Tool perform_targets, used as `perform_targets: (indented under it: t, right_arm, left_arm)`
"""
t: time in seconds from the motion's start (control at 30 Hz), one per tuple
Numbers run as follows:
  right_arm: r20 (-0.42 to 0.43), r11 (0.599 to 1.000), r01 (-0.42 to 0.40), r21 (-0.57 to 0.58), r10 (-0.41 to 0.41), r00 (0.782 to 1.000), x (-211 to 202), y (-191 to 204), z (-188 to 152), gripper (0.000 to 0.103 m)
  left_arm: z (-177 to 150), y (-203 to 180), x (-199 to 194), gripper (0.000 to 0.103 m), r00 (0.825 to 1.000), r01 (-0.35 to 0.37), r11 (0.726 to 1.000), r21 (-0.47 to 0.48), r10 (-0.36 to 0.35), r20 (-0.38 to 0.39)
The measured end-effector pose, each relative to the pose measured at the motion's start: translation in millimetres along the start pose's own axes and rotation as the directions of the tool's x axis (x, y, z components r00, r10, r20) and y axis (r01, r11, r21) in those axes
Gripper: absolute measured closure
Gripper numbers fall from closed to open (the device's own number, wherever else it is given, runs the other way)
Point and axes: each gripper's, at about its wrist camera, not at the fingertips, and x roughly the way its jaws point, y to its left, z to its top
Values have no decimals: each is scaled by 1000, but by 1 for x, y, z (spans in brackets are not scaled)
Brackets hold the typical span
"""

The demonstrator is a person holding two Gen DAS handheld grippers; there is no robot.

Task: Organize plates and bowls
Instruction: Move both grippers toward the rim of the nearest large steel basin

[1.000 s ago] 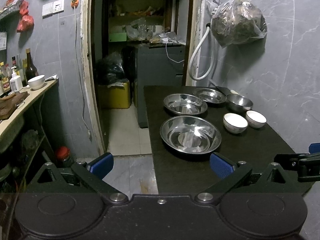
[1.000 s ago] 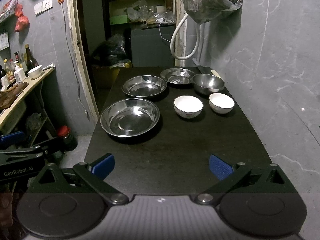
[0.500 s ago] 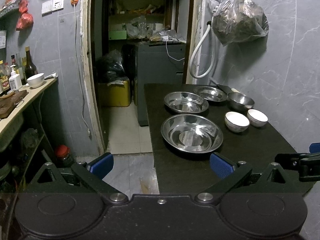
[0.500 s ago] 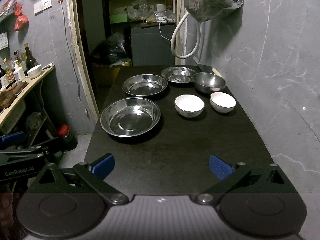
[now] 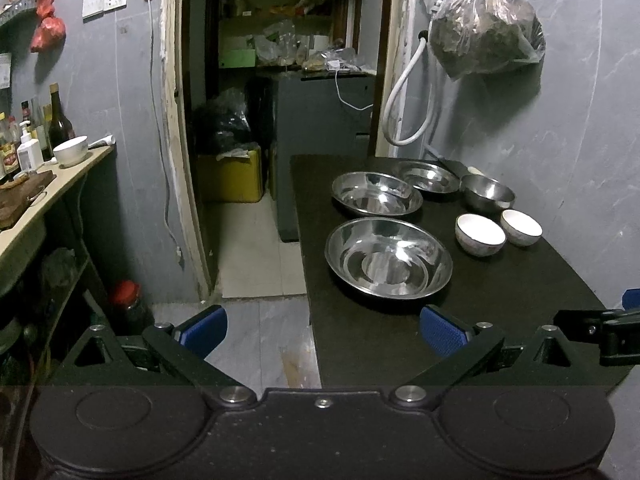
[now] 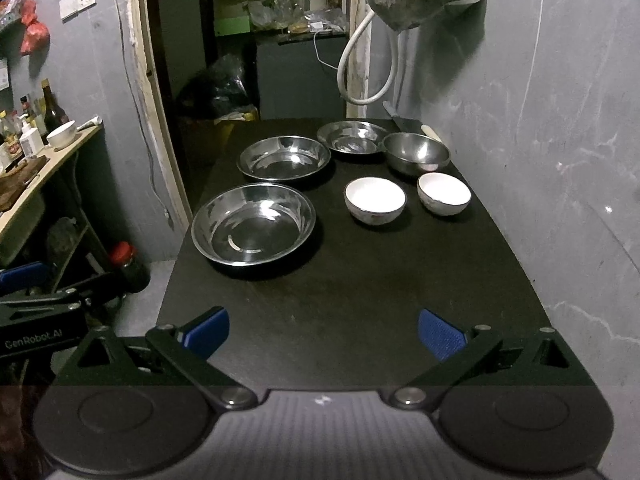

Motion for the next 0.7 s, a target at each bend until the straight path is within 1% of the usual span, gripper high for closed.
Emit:
perform_targets:
  t: [0.4, 0.7]
  right_arm:
    - [-50, 1000, -6, 19, 7, 999, 21, -11, 4, 0]
    - [-91, 1000, -18, 26, 20, 996, 46, -24, 13, 0]
  left_arm:
    - [3, -6, 20, 1, 999, -8, 1000, 11, 9, -50]
    - [9, -16, 45, 1, 995, -23, 1000, 14, 24, -95]
